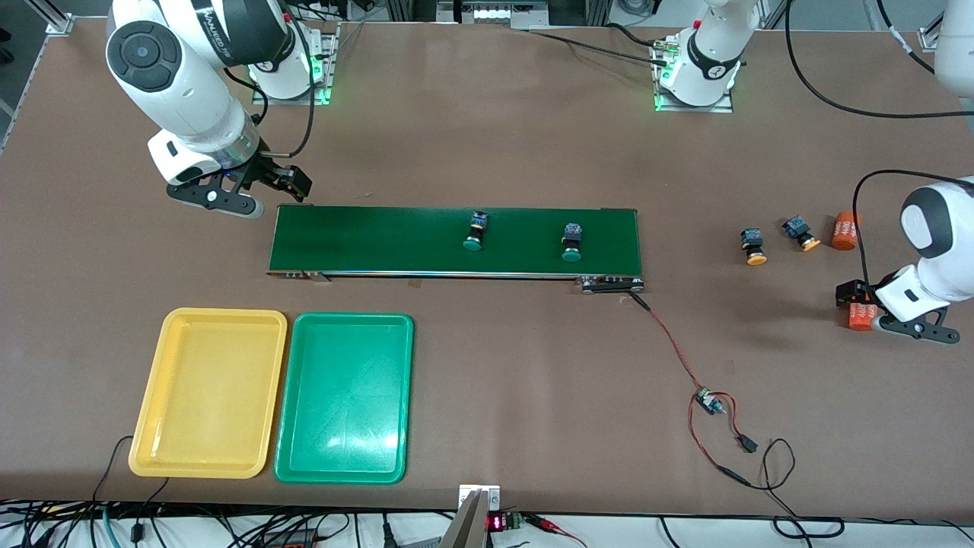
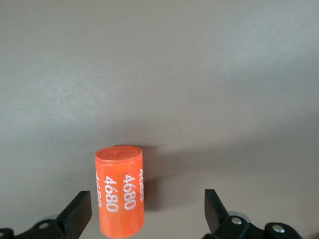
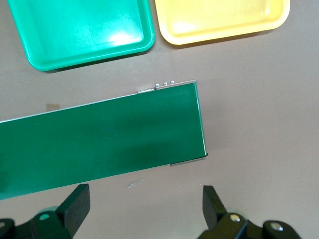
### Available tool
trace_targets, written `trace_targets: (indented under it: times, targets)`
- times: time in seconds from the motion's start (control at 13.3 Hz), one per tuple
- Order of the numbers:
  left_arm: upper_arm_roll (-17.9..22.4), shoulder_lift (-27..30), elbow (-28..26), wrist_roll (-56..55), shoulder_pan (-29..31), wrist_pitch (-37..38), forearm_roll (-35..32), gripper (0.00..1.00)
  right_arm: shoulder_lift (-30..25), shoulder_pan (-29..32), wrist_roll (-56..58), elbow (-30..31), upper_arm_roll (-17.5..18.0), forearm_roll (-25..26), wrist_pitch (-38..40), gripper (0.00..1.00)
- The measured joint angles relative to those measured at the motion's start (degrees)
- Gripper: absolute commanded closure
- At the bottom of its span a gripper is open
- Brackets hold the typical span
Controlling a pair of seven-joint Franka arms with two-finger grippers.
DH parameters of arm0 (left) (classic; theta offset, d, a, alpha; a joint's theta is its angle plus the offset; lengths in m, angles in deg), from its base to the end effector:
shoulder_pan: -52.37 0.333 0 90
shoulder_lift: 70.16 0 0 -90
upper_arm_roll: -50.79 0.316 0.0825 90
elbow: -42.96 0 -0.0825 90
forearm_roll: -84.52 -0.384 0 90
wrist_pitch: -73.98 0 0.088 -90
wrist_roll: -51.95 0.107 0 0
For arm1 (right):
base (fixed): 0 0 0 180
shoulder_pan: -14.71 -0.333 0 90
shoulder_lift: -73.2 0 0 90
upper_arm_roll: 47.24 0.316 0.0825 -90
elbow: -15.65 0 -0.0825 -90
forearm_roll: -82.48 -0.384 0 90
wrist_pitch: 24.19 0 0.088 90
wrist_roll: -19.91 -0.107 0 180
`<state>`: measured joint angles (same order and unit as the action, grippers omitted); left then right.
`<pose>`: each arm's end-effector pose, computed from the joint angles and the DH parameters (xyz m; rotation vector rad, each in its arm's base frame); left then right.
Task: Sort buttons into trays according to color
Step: 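Reach the left gripper to an orange battery while the right gripper rises, then grasp the orange battery with the left gripper while the right gripper lowers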
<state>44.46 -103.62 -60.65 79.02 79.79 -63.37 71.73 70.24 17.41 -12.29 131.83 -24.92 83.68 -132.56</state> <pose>0.6077 0.2417 0.2217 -3.0295 0.3799 0.0404 0.4996 0.1789 0.4612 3.0487 -0.3266 -0.0960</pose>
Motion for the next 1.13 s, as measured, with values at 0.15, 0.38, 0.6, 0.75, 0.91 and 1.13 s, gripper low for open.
trace_targets:
  times: [0.15, 0.38, 0.6, 0.75, 0.91, 1.13]
  targets:
    - [0.80, -1.66, 0.01, 1.51, 0.27, -2.21, 0.00, 0.00, 0.39, 0.31, 0.16, 1.51, 0.05, -0.02, -4.55, 0.00]
    - [1.80, -3.30, 0.01, 2.08, 0.44, -4.22, 0.00, 0.12, -1.19, 0.78, 3.08, 7.79, 0.38, -0.01, -15.37, 0.00]
    - [2.00, -4.12, 0.01, 2.55, 0.48, -4.50, -0.01, 0.73, -4.78, 4.96, 11.16, 12.07, 0.34, -2.17, -16.81, 0.00]
    - [2.01, -4.08, 0.06, 3.52, 0.47, -4.46, -0.01, 0.79, -6.68, 6.06, 13.30, 14.92, 1.25, -6.11, -16.82, 0.00]
    - [1.78, -3.72, 0.28, 3.73, 0.36, -2.34, -0.01, 0.80, -7.38, 6.18, 12.01, 17.19, 4.92, -7.38, -17.16, 0.00]
    - [-2.25, -1.62, 1.08, 3.87, 0.19, 5.83, 0.00, 0.79, -7.38, 6.21, 6.68, 18.45, 9.45, -7.62, -18.06, 0.00]
